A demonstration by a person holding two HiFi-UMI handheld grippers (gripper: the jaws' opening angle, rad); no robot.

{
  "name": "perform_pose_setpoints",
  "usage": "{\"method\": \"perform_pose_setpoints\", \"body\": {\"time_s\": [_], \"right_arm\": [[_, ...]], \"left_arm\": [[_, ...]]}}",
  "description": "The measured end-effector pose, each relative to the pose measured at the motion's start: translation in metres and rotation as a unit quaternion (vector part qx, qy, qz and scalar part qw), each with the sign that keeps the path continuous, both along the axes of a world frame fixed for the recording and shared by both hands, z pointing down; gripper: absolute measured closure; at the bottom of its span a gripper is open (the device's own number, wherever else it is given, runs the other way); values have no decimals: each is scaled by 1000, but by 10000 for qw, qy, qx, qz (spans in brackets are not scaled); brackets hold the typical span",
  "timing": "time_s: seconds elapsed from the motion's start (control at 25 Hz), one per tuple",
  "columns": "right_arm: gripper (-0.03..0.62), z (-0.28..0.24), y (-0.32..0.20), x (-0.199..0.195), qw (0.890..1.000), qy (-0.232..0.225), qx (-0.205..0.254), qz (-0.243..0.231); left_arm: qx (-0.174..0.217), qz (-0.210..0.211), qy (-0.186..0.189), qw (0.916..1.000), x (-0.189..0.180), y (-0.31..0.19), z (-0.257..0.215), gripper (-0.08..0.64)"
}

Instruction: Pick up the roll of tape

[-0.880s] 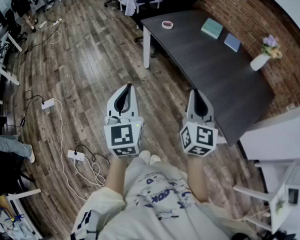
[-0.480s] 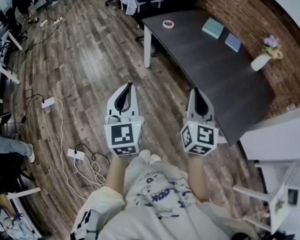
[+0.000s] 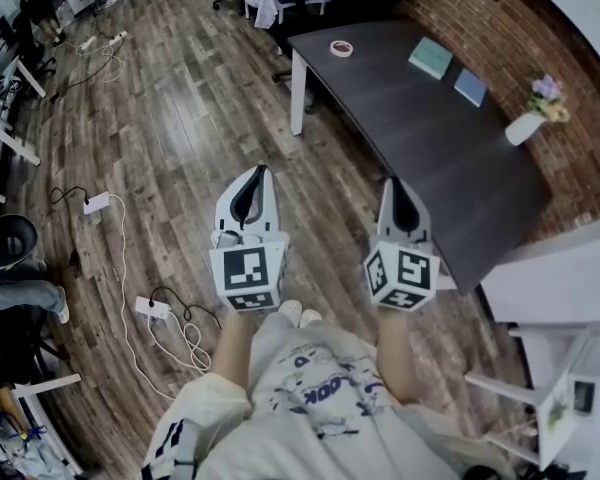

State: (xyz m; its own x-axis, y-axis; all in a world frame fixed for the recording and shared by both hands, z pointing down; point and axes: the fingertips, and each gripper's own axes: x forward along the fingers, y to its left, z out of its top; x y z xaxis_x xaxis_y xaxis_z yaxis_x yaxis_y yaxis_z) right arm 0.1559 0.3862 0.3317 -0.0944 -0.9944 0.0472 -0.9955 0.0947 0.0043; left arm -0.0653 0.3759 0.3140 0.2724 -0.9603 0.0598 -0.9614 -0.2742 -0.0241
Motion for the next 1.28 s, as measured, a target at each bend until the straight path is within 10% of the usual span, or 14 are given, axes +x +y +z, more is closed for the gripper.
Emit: {"method": "perform_pose_setpoints", "body": {"time_s": [0.8, 1.28], "right_arm": [[581, 10, -35, -41, 10000, -71, -35, -14], [509, 22, -139, -35, 9992, -113, -178, -334]], "left_arm": [[-166, -58, 57, 9998, -41, -37, 21, 557], [-250, -197, 2, 9995, -27, -128, 30, 557]]}}
